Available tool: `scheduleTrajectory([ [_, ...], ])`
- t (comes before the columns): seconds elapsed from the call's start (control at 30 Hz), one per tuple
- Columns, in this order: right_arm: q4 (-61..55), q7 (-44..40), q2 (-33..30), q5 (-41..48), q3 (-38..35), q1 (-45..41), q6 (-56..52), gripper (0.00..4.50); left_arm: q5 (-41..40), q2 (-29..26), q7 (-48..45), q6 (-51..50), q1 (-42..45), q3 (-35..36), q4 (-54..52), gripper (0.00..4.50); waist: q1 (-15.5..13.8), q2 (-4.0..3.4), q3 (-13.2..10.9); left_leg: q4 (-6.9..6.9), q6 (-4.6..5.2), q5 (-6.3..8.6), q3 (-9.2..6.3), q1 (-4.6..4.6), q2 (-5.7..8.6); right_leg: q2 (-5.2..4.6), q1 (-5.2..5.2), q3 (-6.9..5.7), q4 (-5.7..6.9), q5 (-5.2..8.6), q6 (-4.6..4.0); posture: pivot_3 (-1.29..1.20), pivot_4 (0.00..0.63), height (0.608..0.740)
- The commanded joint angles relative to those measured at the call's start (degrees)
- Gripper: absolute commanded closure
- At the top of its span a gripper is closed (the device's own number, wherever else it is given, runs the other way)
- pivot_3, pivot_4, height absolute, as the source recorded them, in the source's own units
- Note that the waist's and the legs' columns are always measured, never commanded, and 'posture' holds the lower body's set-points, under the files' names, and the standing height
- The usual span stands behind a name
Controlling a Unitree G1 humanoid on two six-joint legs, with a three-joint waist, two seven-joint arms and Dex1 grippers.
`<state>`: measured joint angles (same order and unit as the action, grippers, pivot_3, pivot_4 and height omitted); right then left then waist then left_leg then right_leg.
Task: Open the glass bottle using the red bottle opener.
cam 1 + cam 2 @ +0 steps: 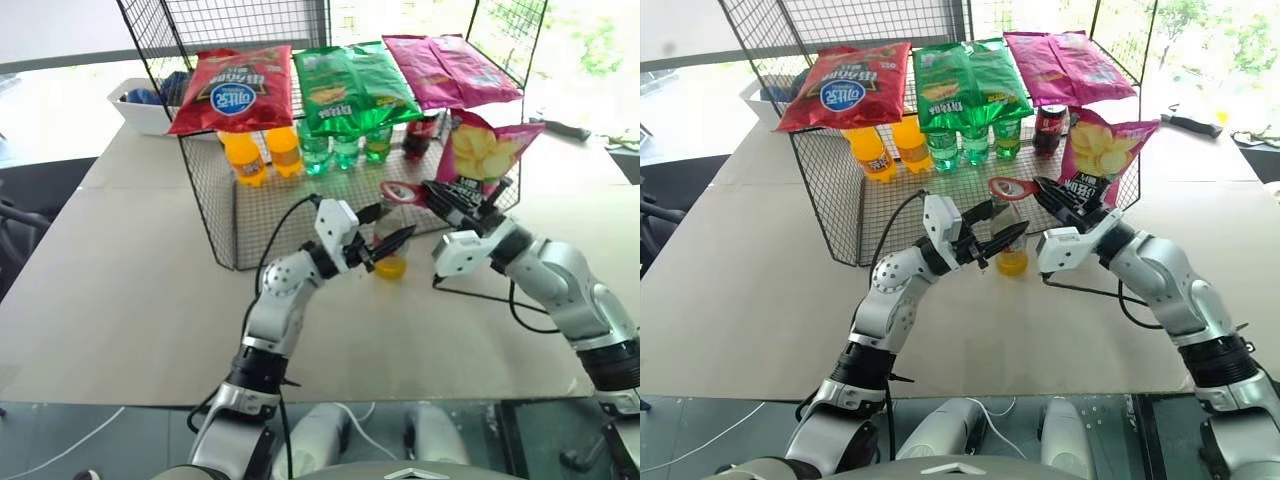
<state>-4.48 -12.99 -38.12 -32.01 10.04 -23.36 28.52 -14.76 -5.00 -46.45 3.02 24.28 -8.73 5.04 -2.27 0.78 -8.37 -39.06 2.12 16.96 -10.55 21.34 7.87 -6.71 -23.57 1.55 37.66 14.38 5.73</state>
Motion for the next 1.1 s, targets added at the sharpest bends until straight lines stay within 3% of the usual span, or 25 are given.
scheduleTrajectory([
  [0.03, -0.82, 0.25, -0.69, -1.39, 0.03, -0.17, 2.47, 4.4, -0.02, 1.49, -0.68, 0.55, 1.57, -2.93, -1.38, 2.34, 0.0, 0.0, 0.0, 0.01, 0.0, 0.0, 0.0, 0.0, 0.0, 0.0, 0.0, 0.0, -0.01, 0.0, 0.0, 0.0, 0.15, 0.74],
  [0.63, -3.4, 11.67, -2.96, -13.7, -4.05, -2.53, 4.78, 4.4, -0.43, 1.77, -1.02, 0.14, 1.65, -3.34, -1.17, 2.34, 0.11, 0.0, -0.01, 0.27, 0.0, 0.0, 0.07, 0.0, -0.01, 0.01, -0.1, 0.07, -0.09, 0.01, -0.01, 0.0, 0.15, 0.74],
  [0.9, -2.79, 12.78, -1.91, -11.96, -4.56, -1.48, 3.44, 4.4, -0.65, 1.8, -0.62, -0.22, 1.59, -3.2, -1.07, 2.34, 0.11, 0.0, -0.01, 0.46, 0.0, 0.0, 0.1, 0.0, -0.02, 0.0, -0.09, 0.09, -0.32, 0.01, -0.01, 0.0, 0.15, 0.74],
  [1.1, -2.07, 12.67, 1.94, -3.69, -7.01, 0.15, 0.49, 4.4, -0.51, 1.73, -0.4, -0.29, 1.4, -3.35, -1.21, 2.34, 0.12, 0.0, -0.01, 0.54, 0.0, 0.0, 0.11, 0.0, -0.04, 0.0, -0.09, 0.1, -0.41, 0.01, -0.01, 0.0, 0.15, 0.74],
])
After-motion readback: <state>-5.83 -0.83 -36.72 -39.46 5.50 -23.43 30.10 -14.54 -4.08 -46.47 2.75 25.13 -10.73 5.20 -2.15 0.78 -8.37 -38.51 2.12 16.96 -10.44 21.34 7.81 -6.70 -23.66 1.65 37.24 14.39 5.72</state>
